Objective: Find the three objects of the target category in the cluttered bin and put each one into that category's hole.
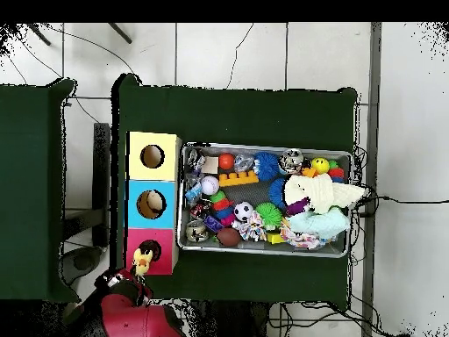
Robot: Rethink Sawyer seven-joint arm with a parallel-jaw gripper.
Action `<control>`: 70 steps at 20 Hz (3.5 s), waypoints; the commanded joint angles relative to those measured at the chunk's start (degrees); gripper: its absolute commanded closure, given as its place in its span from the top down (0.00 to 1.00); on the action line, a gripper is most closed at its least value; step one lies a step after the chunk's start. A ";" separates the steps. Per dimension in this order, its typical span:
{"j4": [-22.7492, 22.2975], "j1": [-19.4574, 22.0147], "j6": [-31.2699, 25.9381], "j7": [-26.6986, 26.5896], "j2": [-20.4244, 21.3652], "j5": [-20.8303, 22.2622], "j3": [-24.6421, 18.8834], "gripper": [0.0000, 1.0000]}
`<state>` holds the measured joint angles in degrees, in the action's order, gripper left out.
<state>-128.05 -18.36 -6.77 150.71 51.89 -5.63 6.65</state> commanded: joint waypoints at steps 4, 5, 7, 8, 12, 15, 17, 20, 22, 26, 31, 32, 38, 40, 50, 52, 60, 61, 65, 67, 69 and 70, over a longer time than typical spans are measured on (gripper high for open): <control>-1.52 2.72 6.88 5.94 -5.00 1.08 -4.14 0.00; -1.63 2.88 7.38 5.95 -5.31 1.18 -4.29 0.00; -1.78 3.08 7.57 5.78 -5.27 1.26 -4.34 0.00; -1.88 3.28 7.73 5.76 -5.28 1.29 -4.50 0.00; -1.98 3.37 7.86 5.61 -5.25 1.25 -4.52 0.00; -2.05 3.33 8.02 5.65 -5.26 1.22 -4.48 0.00; -2.10 3.57 8.01 5.57 -5.23 1.28 -4.64 0.00; -1.97 3.34 7.61 5.57 -5.12 1.07 -4.49 0.00; -1.76 2.84 7.33 5.65 -5.15 0.79 -4.13 0.00; -1.03 1.73 5.83 5.96 -5.09 -0.26 -3.40 0.00; -0.30 0.01 6.49 6.20 -5.61 -0.55 -1.76 0.00; -0.27 -0.22 7.03 6.28 -5.73 -0.49 -1.46 0.00; 0.33 -1.35 5.03 6.61 -5.36 -1.56 -0.59 1.00; 0.44 -1.39 4.64 6.64 -5.12 -1.73 -0.60 1.00; 0.37 -1.13 5.16 6.91 -5.56 -1.87 -1.23 1.00; 0.50 -1.41 5.04 6.97 -5.68 -2.00 -1.10 1.00; -0.17 -0.35 5.47 6.44 -5.04 -1.16 -1.39 1.00; -0.18 -0.38 5.14 6.25 -4.74 -1.06 -1.15 1.00; 1.41 -3.01 5.21 5.30 -5.34 -0.61 2.49 1.00; 1.35 -2.65 3.76 4.91 -4.80 -0.53 2.33 1.00; 1.34 -2.66 3.02 4.80 -4.55 -0.58 2.53 1.00; 1.68 -3.12 2.57 4.61 -4.57 -0.57 3.11 1.00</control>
<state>-128.64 -21.28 -1.60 150.71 48.49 -5.65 8.60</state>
